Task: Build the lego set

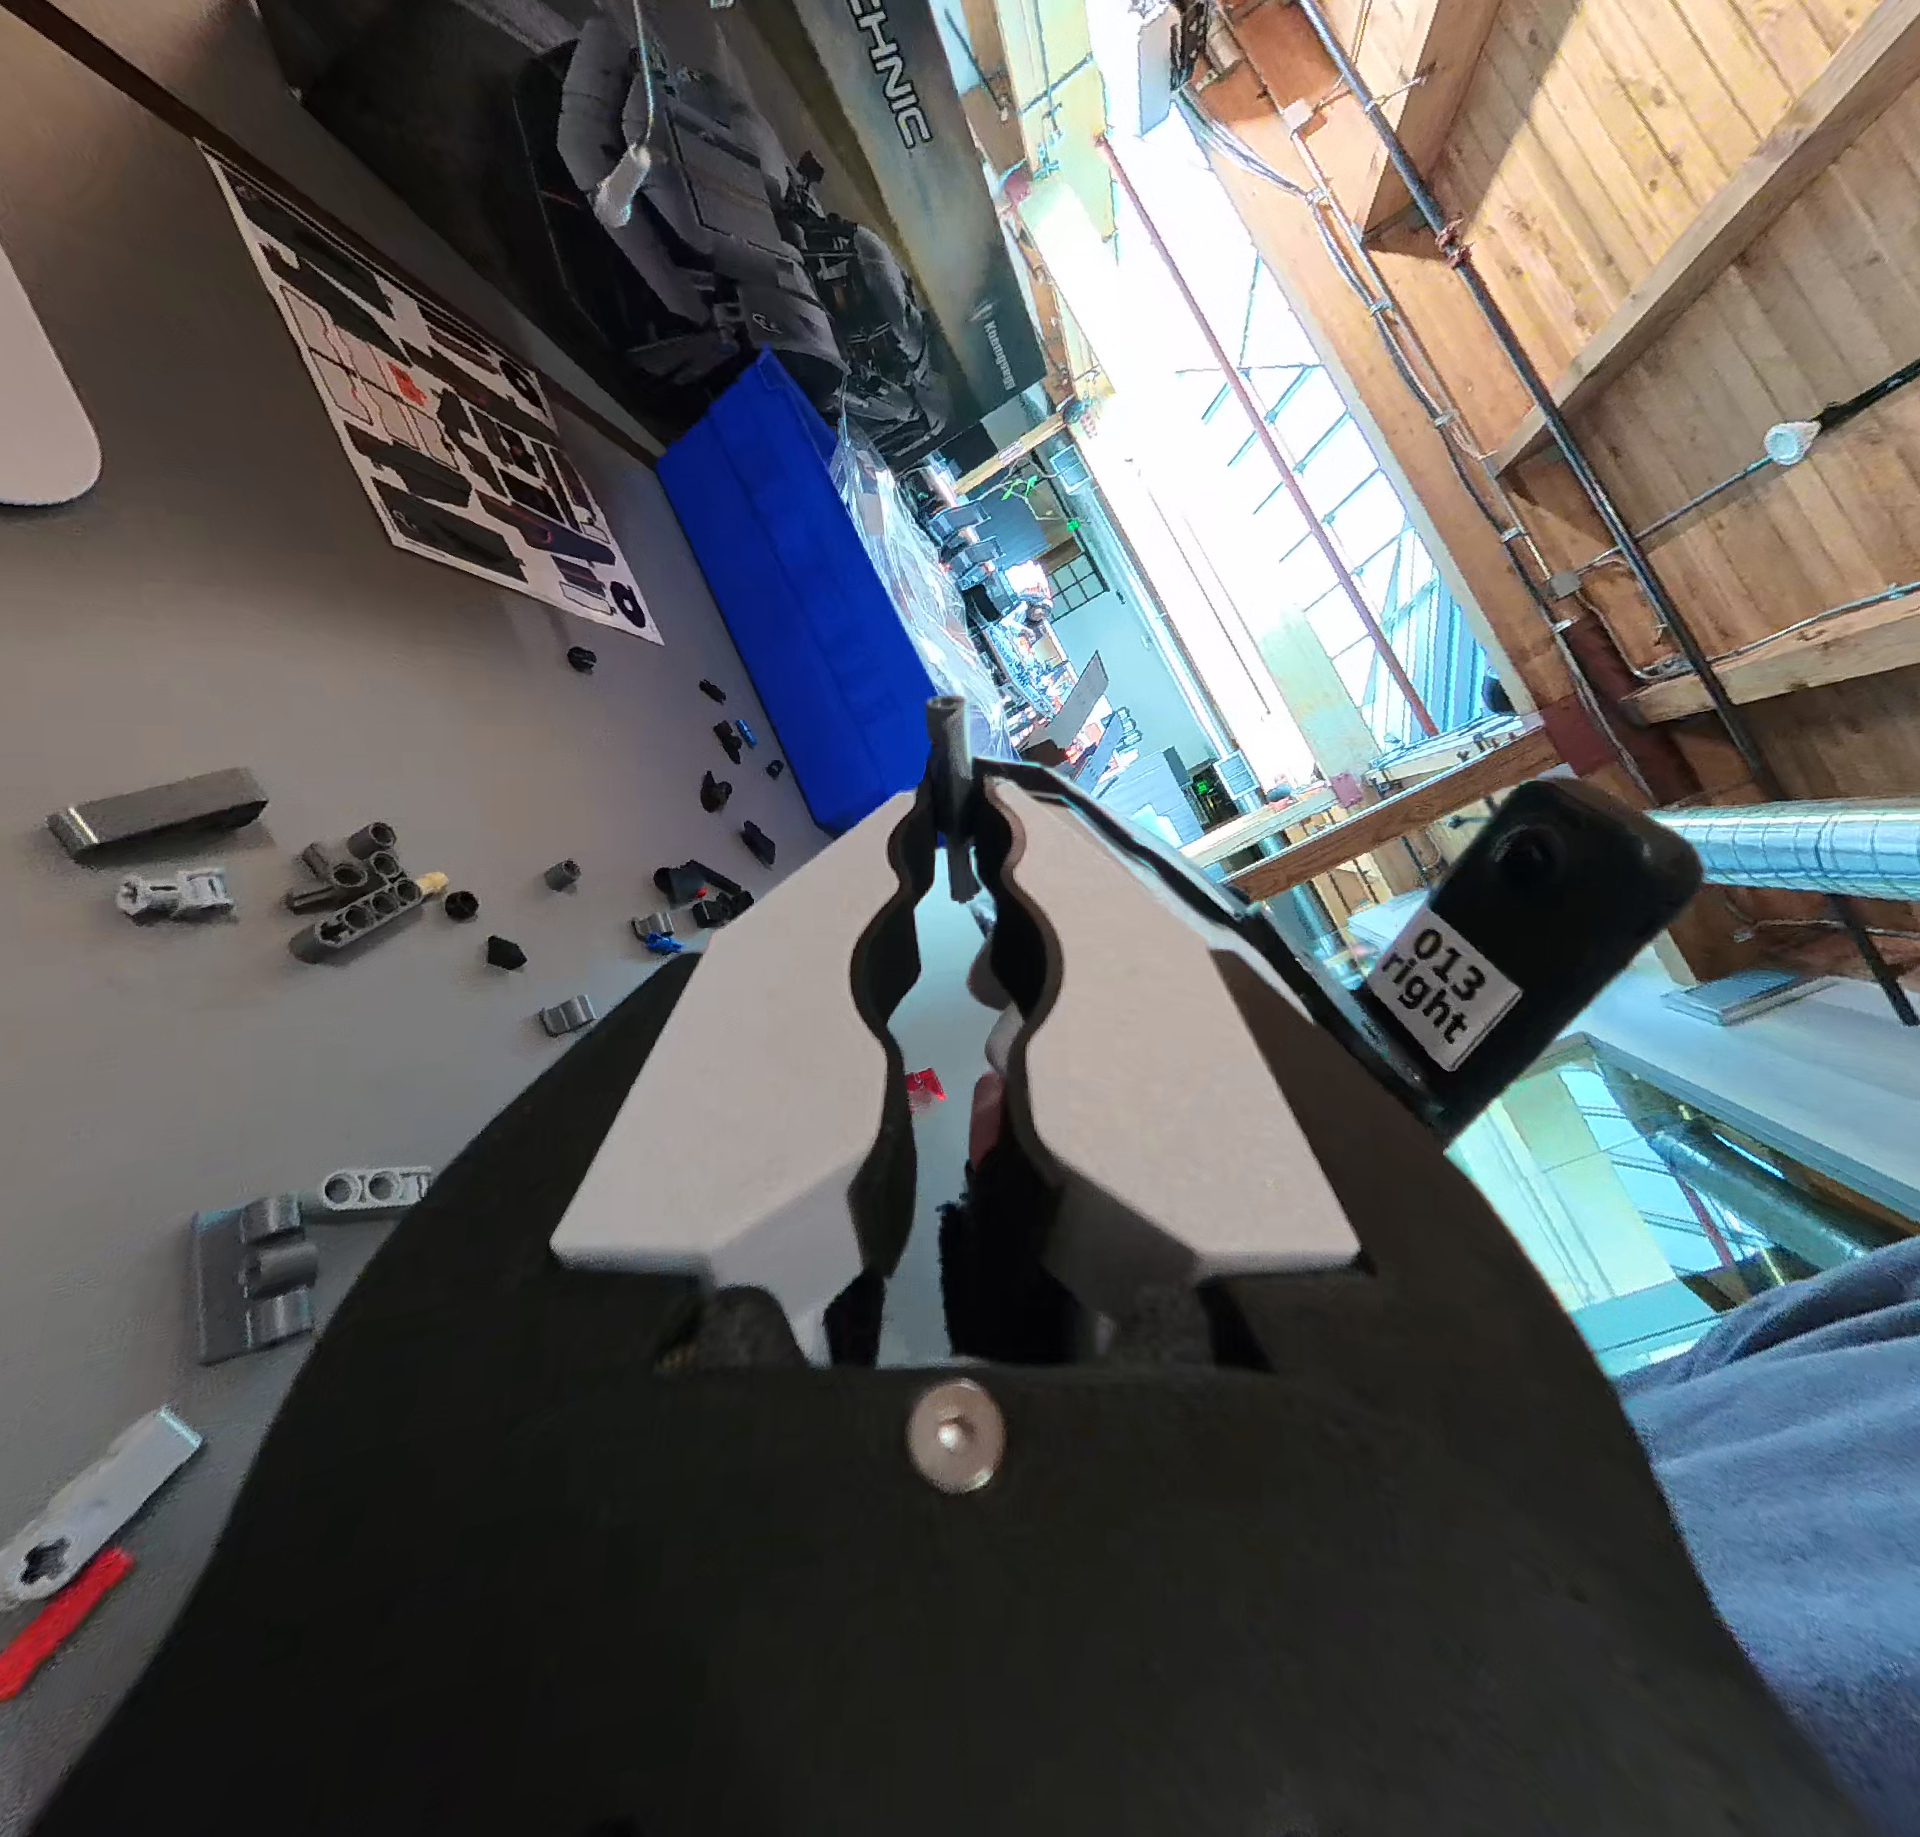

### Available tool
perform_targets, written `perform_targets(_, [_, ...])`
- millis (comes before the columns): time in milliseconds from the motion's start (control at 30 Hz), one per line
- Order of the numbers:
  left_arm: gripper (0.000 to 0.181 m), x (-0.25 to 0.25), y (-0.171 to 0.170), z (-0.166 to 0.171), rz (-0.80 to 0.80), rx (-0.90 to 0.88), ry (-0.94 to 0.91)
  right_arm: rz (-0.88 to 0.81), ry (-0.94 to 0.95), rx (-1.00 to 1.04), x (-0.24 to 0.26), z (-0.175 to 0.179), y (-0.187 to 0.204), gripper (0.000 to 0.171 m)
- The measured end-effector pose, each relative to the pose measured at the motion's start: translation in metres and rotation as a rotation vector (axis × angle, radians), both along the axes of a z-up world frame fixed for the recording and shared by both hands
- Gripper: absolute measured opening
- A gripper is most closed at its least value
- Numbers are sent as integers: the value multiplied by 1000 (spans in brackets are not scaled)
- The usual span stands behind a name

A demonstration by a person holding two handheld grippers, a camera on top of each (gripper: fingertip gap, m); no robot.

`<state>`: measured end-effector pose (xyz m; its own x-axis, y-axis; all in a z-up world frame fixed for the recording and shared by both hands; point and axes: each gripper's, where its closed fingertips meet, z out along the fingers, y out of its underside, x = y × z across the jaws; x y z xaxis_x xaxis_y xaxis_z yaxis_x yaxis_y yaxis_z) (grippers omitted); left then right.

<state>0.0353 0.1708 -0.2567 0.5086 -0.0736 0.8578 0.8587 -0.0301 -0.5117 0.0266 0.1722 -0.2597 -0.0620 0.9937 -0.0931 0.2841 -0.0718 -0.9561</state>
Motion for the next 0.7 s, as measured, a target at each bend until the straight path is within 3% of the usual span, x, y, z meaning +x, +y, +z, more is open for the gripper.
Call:
perform_targets(233, [6,2,-1,-3,-22,-51,17,36,-25,119,2,-3,-2,2])
perform_targets(700, [5,14,-4,1,-184,-85,51,218,-11,149,11,2,-6,2])
